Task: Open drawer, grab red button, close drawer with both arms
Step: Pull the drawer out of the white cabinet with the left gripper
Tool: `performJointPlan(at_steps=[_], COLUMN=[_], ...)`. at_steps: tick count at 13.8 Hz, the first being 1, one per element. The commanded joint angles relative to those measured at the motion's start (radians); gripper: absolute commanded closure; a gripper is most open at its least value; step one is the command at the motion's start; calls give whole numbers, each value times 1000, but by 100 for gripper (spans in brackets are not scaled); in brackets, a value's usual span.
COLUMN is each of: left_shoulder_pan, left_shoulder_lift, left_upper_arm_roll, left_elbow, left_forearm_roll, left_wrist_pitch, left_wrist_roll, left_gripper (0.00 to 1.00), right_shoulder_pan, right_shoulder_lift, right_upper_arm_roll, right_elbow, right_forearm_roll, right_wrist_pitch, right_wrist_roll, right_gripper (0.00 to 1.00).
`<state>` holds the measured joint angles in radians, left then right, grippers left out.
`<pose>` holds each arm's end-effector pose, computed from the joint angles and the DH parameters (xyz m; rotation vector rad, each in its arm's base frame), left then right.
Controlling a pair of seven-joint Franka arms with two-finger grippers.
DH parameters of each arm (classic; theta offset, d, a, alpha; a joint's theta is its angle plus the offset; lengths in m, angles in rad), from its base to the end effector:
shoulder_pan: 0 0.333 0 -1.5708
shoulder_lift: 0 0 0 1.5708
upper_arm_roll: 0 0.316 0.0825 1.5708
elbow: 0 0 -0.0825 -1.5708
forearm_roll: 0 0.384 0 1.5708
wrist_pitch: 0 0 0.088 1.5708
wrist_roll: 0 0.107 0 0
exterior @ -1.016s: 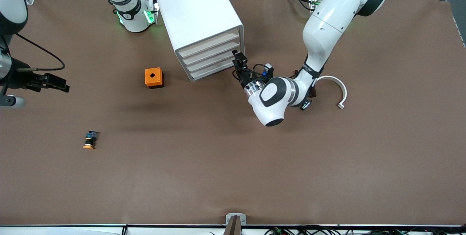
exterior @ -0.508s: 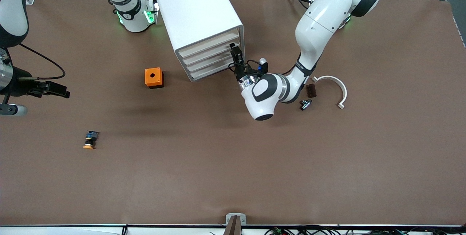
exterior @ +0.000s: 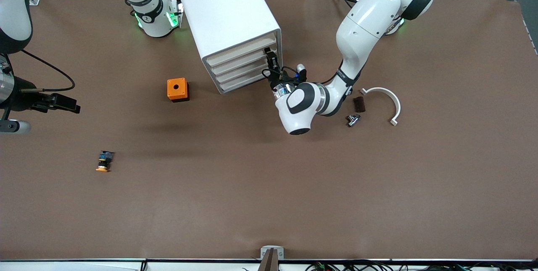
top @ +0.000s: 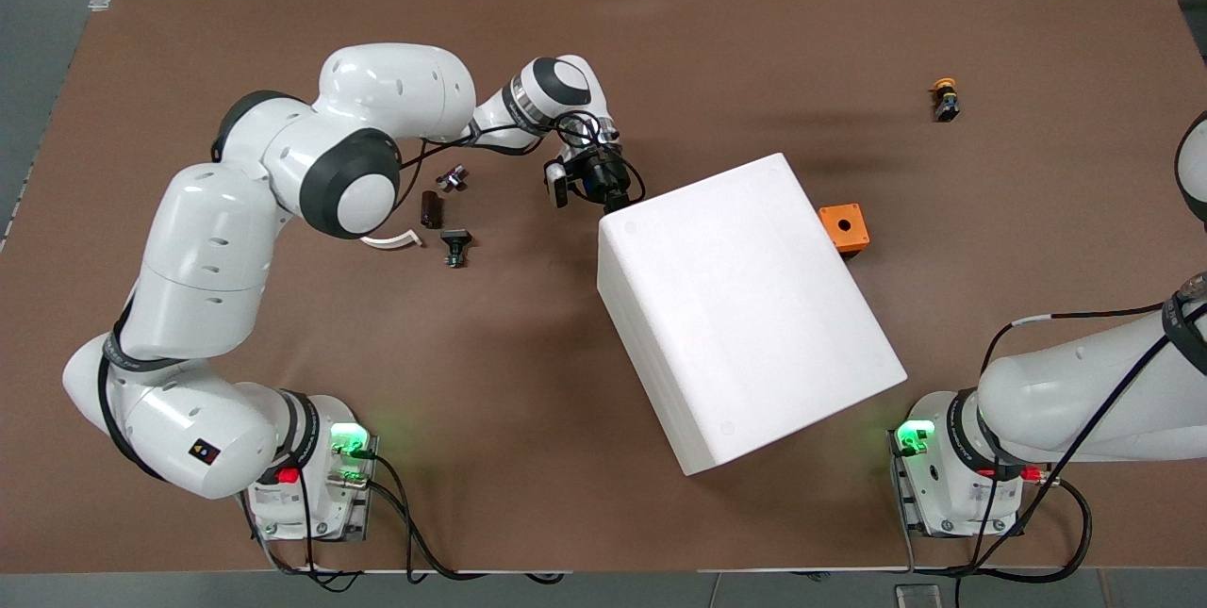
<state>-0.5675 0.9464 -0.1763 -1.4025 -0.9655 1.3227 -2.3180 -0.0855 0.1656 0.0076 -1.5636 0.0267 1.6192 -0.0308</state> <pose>0.4134 -0.4915 0.1690 -1.1067 -1.5245 1.3521 0.5998 -0.0444 0.5360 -3.1023 0.0774 0.1682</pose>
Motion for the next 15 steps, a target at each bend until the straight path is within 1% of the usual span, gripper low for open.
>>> performJointPlan(at_steps=[1,5,9,15], left_shoulder_pan=[-2,18,89,193], left_shoulder_lift=[3,3,6,12], left_upper_arm_roll=[3,6,12,15], left_elbow=[3,5,8,14], left_forearm_roll=[-22,-45,-76,-96], left_wrist_pitch=[-10,-10,-8,-7], left_wrist_roll=[-12,-11,-12,-15], left_gripper=[96,96,92,91], right_shoulder_pan=[-5,-10,-10,-10], right_shoulder_lift=[11,11,11,11], right_upper_arm_roll=[8,8,8,8], right_elbow=[22,20,19,19], right_forearm_roll=[-4,-1,-1,-1], right_wrist_pitch=[-13,-16,-19,-21], right_wrist_roll=[2,2,2,2], right_gripper=[0,0,0,0])
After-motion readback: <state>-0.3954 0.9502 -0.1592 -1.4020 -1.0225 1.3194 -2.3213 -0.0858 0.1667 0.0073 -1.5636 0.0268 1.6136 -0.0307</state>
